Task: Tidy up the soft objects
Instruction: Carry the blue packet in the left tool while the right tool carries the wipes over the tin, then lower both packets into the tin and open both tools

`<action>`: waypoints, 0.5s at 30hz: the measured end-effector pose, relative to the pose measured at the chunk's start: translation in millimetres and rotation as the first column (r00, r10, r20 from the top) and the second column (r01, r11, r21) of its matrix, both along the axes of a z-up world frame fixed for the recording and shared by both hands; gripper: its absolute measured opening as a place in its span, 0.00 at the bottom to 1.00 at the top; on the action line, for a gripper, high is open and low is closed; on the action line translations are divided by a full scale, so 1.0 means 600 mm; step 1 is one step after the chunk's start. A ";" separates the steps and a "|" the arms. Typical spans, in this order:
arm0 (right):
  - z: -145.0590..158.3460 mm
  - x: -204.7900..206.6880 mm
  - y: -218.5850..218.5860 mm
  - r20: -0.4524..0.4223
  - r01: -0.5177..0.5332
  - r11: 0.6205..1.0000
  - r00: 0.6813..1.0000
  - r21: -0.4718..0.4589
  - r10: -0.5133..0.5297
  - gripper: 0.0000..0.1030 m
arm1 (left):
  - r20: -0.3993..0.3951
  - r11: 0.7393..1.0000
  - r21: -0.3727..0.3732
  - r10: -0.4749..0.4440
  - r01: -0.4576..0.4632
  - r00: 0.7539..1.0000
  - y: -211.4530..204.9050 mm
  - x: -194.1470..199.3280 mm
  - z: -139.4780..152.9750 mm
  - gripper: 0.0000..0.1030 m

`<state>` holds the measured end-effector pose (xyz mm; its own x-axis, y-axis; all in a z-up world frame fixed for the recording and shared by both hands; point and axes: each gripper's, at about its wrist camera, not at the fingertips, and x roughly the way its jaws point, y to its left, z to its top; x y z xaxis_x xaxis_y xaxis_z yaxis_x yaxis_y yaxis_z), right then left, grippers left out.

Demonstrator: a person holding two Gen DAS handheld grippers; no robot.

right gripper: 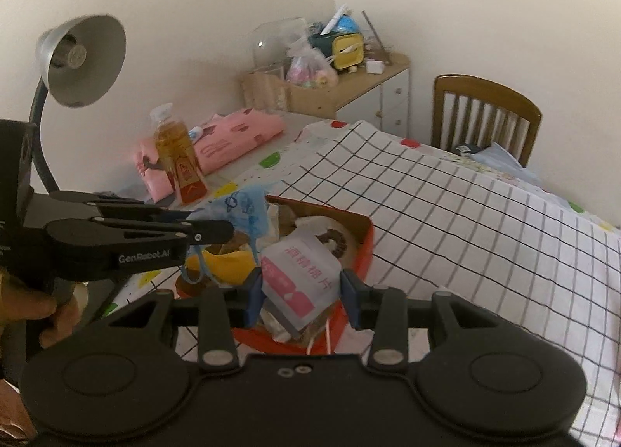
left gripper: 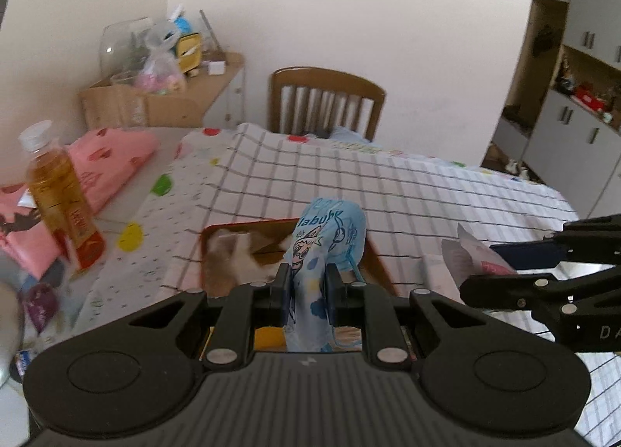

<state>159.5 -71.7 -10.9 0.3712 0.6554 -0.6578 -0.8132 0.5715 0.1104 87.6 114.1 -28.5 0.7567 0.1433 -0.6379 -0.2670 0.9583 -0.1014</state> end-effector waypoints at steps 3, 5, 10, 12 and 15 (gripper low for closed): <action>-0.012 0.008 0.022 0.005 -0.016 1.000 1.000 -0.026 0.016 0.39 | -0.022 1.000 0.008 0.022 -0.022 1.000 0.016 0.002 -0.008 0.17; -0.021 0.017 0.037 0.005 -0.026 0.999 1.000 -0.045 0.026 0.39 | -0.039 0.999 0.012 0.035 -0.034 0.999 0.026 0.007 -0.017 0.17; -0.051 0.034 0.075 0.019 -0.045 0.993 0.999 -0.112 0.048 0.39 | -0.079 0.998 0.014 0.060 -0.059 0.995 0.044 0.030 -0.041 0.17; -0.063 0.040 0.088 0.017 -0.052 0.990 0.998 -0.132 0.055 0.39 | -0.093 0.998 0.020 0.062 -0.061 0.994 0.048 0.041 -0.049 0.17; -0.080 0.046 0.105 0.021 -0.068 0.985 0.997 -0.157 0.072 0.39 | -0.112 0.998 0.028 0.059 -0.056 0.992 0.049 0.056 -0.059 0.17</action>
